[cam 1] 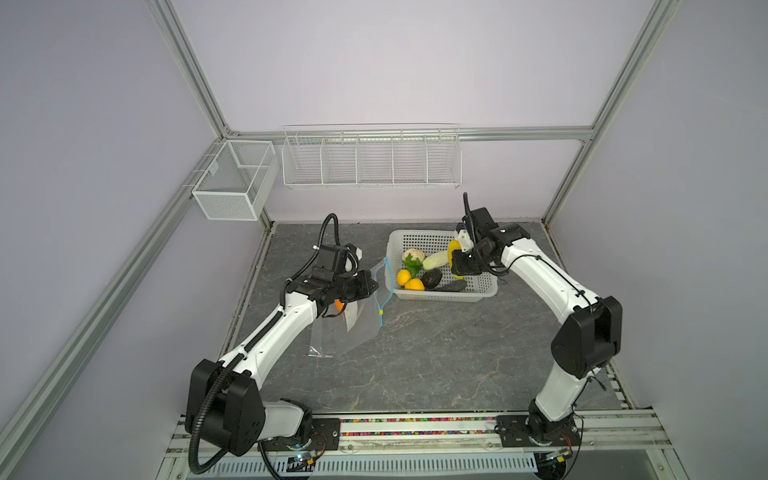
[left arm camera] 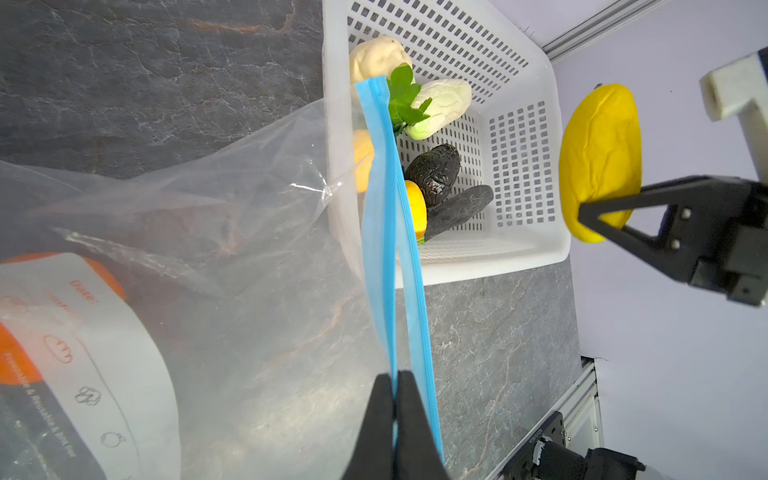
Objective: Place the food in the zip-top bag and seal the zipper
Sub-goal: 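Close the right gripper on the yellow squash and lift it, then carry the yellow squash with the right gripper into the bag mouth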
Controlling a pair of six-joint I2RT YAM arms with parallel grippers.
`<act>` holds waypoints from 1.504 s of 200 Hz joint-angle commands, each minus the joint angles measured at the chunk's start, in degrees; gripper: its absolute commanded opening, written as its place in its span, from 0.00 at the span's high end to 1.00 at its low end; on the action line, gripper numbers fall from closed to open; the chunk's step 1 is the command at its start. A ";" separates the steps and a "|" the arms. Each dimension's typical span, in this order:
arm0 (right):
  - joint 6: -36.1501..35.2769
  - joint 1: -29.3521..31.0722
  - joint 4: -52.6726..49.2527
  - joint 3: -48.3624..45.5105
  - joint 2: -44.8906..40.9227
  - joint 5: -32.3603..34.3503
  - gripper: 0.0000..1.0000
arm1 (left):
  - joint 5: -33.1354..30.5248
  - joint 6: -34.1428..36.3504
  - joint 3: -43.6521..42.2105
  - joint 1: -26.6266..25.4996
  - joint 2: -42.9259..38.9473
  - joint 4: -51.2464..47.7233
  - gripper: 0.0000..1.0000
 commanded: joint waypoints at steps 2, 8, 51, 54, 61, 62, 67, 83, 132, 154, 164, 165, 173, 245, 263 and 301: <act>-2.12 1.91 -2.54 -0.61 -1.96 -11.21 0.79 | -0.42 0.38 2.11 -0.12 0.22 -1.33 1.00; -2.16 2.18 -3.10 -0.27 -2.20 -12.99 0.79 | -0.44 0.31 2.11 -0.12 0.28 -1.23 1.00; 0.01 4.94 -3.54 0.54 -1.71 -25.84 0.78 | -0.39 -0.37 2.46 -0.12 -0.75 -1.01 1.00; 0.10 5.11 -3.52 0.73 -1.56 -26.40 0.78 | -0.39 -0.37 2.46 -0.14 -0.82 -1.00 1.00; 0.04 5.49 -3.84 1.39 -0.97 -27.74 0.78 | -0.48 -0.38 2.30 -0.16 -1.00 -1.01 1.00; 0.12 5.52 -3.95 1.51 -0.84 -27.88 0.78 | -0.52 -0.37 2.25 -0.14 -1.01 -1.05 1.00; 0.30 5.68 -4.17 2.00 -0.45 -28.32 0.78 | -0.55 -0.41 2.20 -0.11 -1.01 -1.00 1.00; 1.02 6.38 -5.30 4.19 1.12 -30.31 0.77 | -0.28 -0.41 1.64 -0.11 -1.16 -1.00 1.00; 10.53 9.29 2.80 4.62 5.16 -36.21 0.77 | 1.07 -1.18 0.27 -0.25 -2.20 0.39 1.00; 9.66 10.86 -1.45 9.24 8.66 -36.46 0.77 | 1.31 -1.03 0.18 -0.20 -2.44 0.39 1.00; 9.69 11.30 -2.15 10.44 9.57 -36.27 0.77 | 1.37 -0.86 0.02 -0.20 -2.61 0.41 1.00; 9.69 11.30 -2.15 10.44 9.57 -36.27 0.77 | 1.37 -0.83 0.01 -0.20 -2.60 0.37 1.00; 9.99 11.58 -2.13 10.98 10.15 -36.27 0.77 | 1.34 -0.74 -0.07 -0.20 -2.72 0.36 1.00; 11.45 12.67 -4.31 15.24 14.88 -36.66 0.77 | 2.12 -0.63 -0.88 -0.20 -3.85 0.64 1.00; 11.76 12.75 -5.00 16.81 16.08 -36.72 0.77 | 2.11 -0.72 -1.13 -0.22 -4.19 0.76 1.00; 12.07 12.78 -6.92 19.30 17.97 -36.08 0.76 | 2.19 -0.79 -1.31 -0.20 -4.69 0.75 1.00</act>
